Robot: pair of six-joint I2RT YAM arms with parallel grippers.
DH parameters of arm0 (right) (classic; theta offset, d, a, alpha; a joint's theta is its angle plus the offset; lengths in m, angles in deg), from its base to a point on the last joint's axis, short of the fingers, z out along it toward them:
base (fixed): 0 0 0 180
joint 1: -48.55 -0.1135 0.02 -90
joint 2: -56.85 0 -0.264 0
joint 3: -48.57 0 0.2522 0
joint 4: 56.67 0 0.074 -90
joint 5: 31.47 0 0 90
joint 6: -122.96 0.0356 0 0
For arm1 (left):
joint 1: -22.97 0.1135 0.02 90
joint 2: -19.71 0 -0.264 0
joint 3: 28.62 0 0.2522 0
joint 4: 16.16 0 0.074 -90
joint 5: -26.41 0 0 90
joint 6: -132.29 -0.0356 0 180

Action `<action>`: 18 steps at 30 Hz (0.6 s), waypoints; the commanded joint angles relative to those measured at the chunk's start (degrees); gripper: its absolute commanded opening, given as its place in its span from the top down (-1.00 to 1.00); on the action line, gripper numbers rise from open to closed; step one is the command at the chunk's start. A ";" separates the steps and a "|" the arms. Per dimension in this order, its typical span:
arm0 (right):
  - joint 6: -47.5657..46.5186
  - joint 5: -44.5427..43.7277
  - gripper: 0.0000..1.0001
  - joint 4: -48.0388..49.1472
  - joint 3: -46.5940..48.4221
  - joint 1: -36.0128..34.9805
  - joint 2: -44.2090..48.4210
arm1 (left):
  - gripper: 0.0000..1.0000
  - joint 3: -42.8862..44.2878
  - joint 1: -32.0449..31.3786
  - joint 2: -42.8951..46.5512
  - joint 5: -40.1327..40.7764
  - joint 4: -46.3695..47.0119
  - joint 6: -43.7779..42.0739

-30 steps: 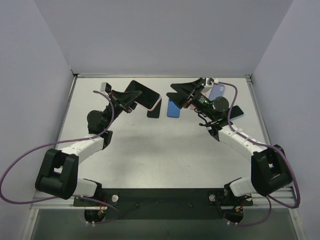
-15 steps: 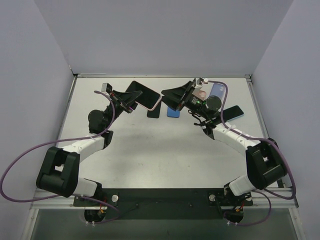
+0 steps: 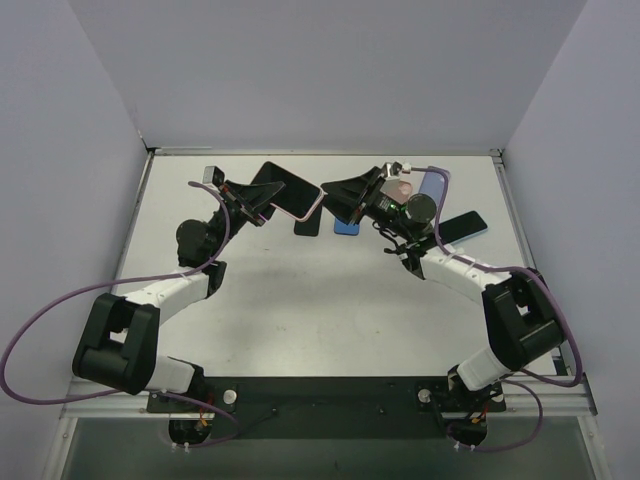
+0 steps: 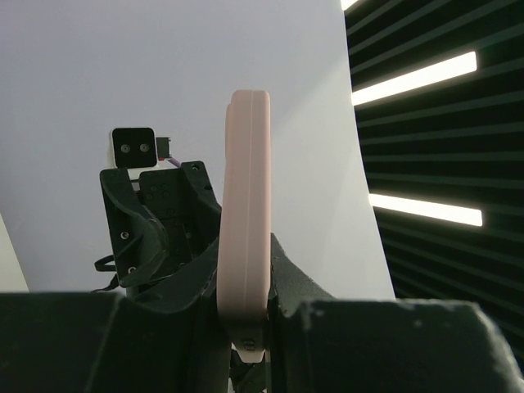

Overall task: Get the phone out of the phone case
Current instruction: Remove the phone case from the phone.

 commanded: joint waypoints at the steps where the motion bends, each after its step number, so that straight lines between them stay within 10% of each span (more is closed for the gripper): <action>1: 0.57 -1.41 0.15 13.71 -0.53 0.66 2.68 | 1.00 2.21 0.09 0.53 0.58 24.03 0.63; 18: -0.66 -0.71 0.21 13.09 -0.53 0.74 4.44 | 1.00 2.91 0.27 0.53 0.40 24.03 0.71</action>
